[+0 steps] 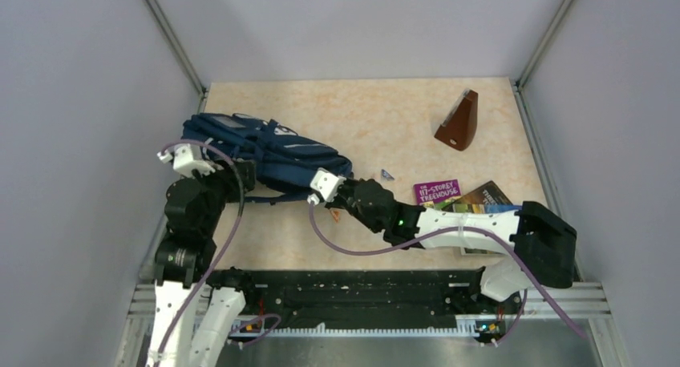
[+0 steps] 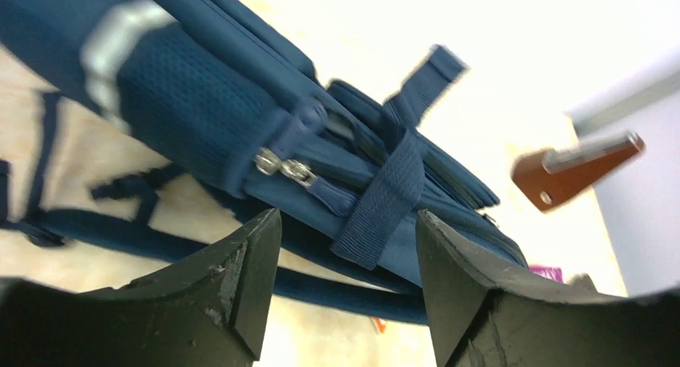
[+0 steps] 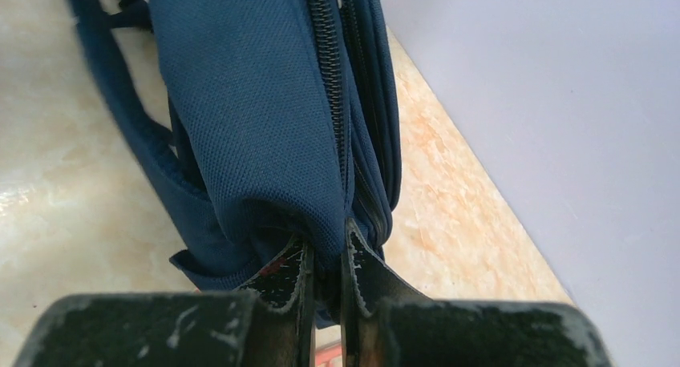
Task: Pack the student bag
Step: Place the student bag at the center of the board.
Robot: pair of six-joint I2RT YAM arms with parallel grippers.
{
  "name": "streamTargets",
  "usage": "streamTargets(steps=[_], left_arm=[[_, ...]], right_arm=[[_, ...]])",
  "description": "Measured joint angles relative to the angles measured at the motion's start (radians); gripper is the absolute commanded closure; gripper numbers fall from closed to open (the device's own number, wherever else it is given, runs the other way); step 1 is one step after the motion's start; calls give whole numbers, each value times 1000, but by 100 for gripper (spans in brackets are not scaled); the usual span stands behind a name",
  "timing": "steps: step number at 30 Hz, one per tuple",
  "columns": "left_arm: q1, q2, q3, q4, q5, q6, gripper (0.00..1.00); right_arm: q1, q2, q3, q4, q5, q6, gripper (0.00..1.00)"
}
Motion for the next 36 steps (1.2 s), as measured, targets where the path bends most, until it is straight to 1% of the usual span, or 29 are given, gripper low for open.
streamTargets(steps=[2, 4, 7, 8, 9, 13, 15, 16, 21, 26, 29, 32, 36], left_arm=[[1, -56, 8, -42, -89, 13, 30], [3, -99, 29, -77, -149, 29, 27], [3, -132, 75, -112, -200, 54, 25], [3, -133, 92, -124, -210, 59, 25], [3, -130, 111, -136, -217, 64, 25], [3, -74, 164, -177, -202, 79, 24], [3, -29, 161, -180, -170, 80, 24], [3, -6, 151, -177, -152, 80, 23], [3, 65, 85, -177, -56, 80, 22], [3, 111, 70, -166, 3, 87, 21], [3, 127, 60, -149, 21, 98, 20], [3, 148, 45, -144, 32, 106, 19], [3, 200, 32, -143, 39, 121, 20]], right_arm=[[-2, 0, -21, 20, 1, -10, 100], [-2, 3, -43, 52, 3, -28, 100], [-2, 27, -73, 114, 17, -64, 100], [-2, 41, -76, 130, 27, -79, 97], [-2, 58, -76, 143, 42, -96, 91], [-2, 85, -77, 150, 100, -130, 46], [-8, 85, -82, 169, 140, -140, 36], [-10, 85, -86, 180, 154, -141, 33], [-21, 43, -133, 201, 225, -109, 27], [-21, -97, -200, 171, 243, 35, 19], [-21, -194, -233, 124, 242, 177, 18], [-23, -256, -228, 20, 243, 383, 18], [-24, -266, -200, -125, 244, 676, 18]])
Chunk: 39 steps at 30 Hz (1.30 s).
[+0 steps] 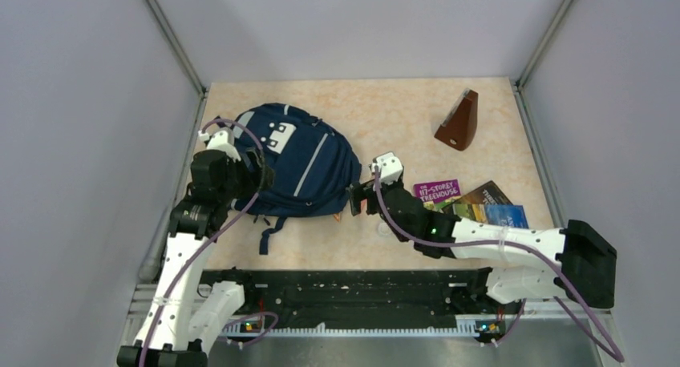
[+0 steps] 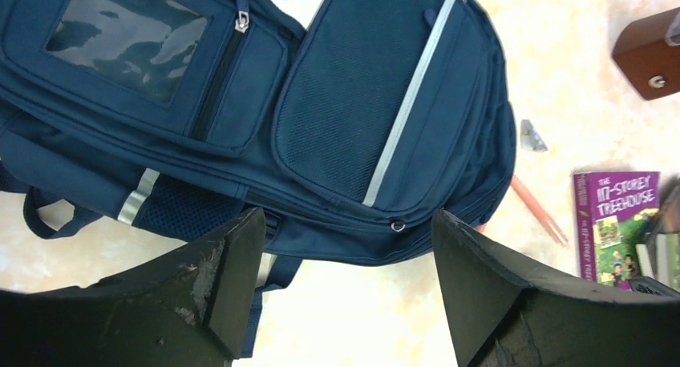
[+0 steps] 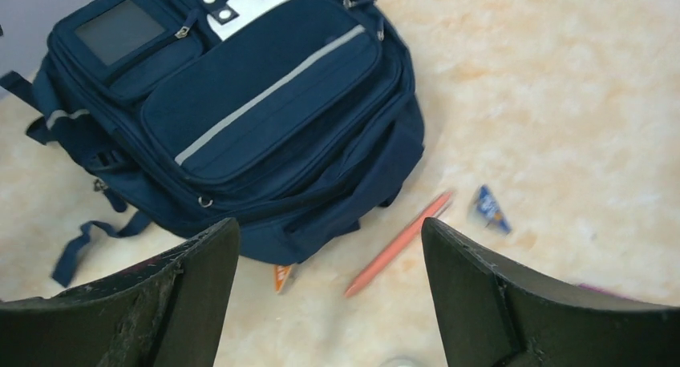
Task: Pack the student bag
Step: Place the student bag at the center of the board, then unzip the student bag at the center of the board.
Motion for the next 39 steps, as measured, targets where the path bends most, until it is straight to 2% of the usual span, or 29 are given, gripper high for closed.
streamTargets(steps=[4, 11, 24, 27, 30, 33, 35, 38, 39], left_arm=[[0, 36, -5, 1, -3, 33, 20], [0, -16, -12, 28, -84, 118, 20], [0, -55, -84, 50, -80, 169, 21], [0, -53, -84, 50, -62, 169, 21], [0, -50, -84, 50, -46, 170, 21], [0, -49, -84, 50, -37, 169, 21], [0, -49, -84, 50, -28, 170, 21], [0, -49, -84, 51, -11, 171, 21], [0, -49, -85, 53, -2, 172, 21]], right_arm=[[-13, 27, 0, -81, -12, 237, 17], [-79, 172, 5, -111, -85, 463, 12], [-96, 473, 144, -54, -98, 557, 11], [-104, 523, 169, -30, -111, 571, 15], [-117, 561, 188, -1, -127, 571, 27], [-121, 591, 212, 15, -128, 543, 54], [-121, 607, 232, 23, -124, 502, 78], [-127, 613, 253, 29, -118, 439, 99], [-130, 614, 259, 31, -116, 419, 100]])
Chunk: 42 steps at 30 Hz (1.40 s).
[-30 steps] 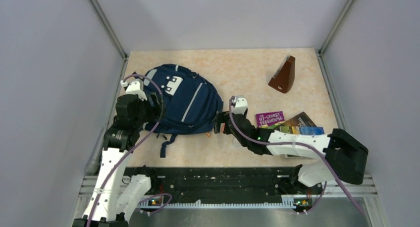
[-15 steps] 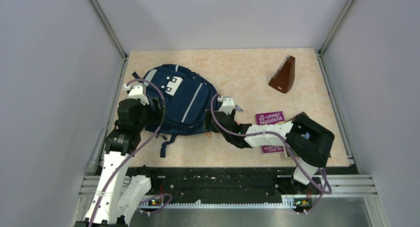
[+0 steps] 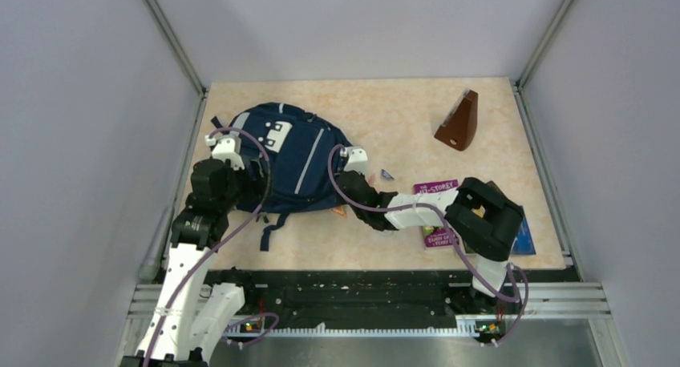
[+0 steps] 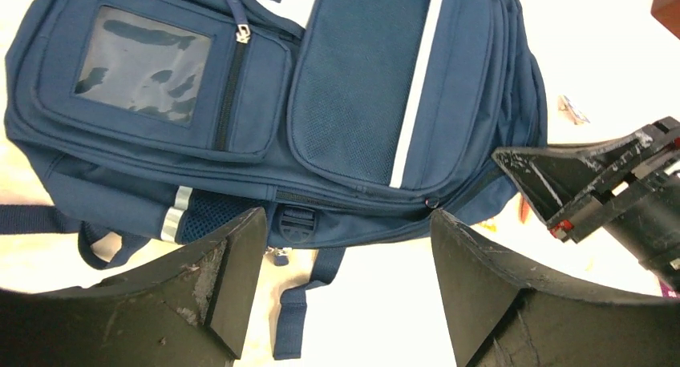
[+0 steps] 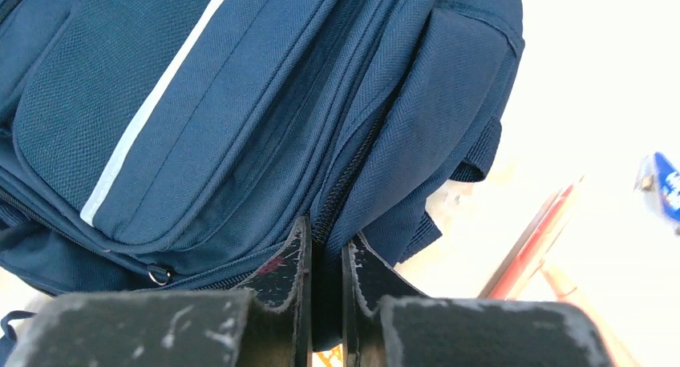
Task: Pack the student bag
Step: Unzip the student bag at the center of the board.
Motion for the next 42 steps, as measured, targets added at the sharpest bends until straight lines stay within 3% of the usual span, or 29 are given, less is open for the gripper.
streamTargets(steps=[10, 19, 30, 42], left_arm=[[-35, 72, -6, 28, 102, 16, 21], [-230, 187, -5, 27, 50, 46, 21], [-406, 457, 78, 9, 8, 76, 20], [-459, 584, 91, -62, -158, 98, 21]], right_arm=[[-112, -127, 16, -46, -99, -212, 100], [-296, -348, 16, -189, -319, -372, 100], [-449, -367, 16, -332, -537, -443, 100], [-535, -375, 16, -329, -668, -435, 100]])
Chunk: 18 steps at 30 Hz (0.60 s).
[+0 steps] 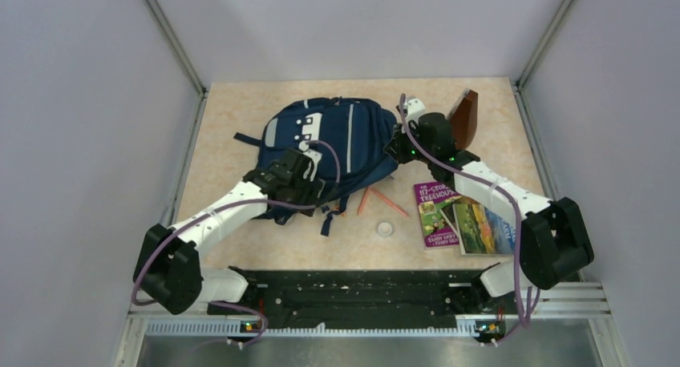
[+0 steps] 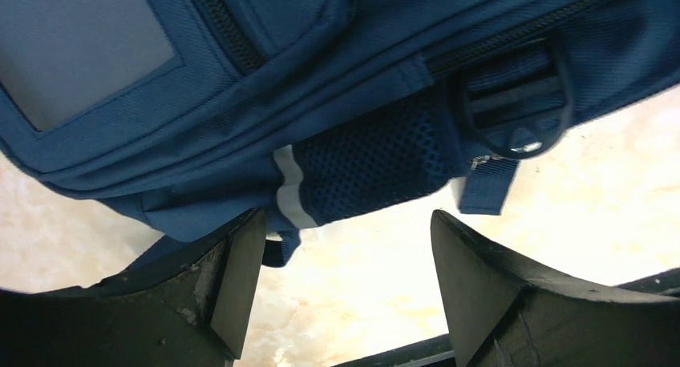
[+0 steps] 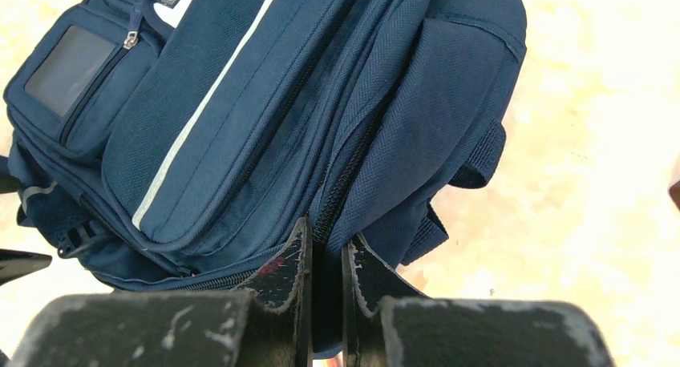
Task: Pack the student bag
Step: Unzip the student bag at the center of the board.
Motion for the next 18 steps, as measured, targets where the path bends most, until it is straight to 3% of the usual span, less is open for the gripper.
streamTargets(steps=[18], left_arm=[[-6, 192, 100, -51, -24, 25, 44]], right_arm=[[-26, 15, 2, 29, -63, 12, 100]])
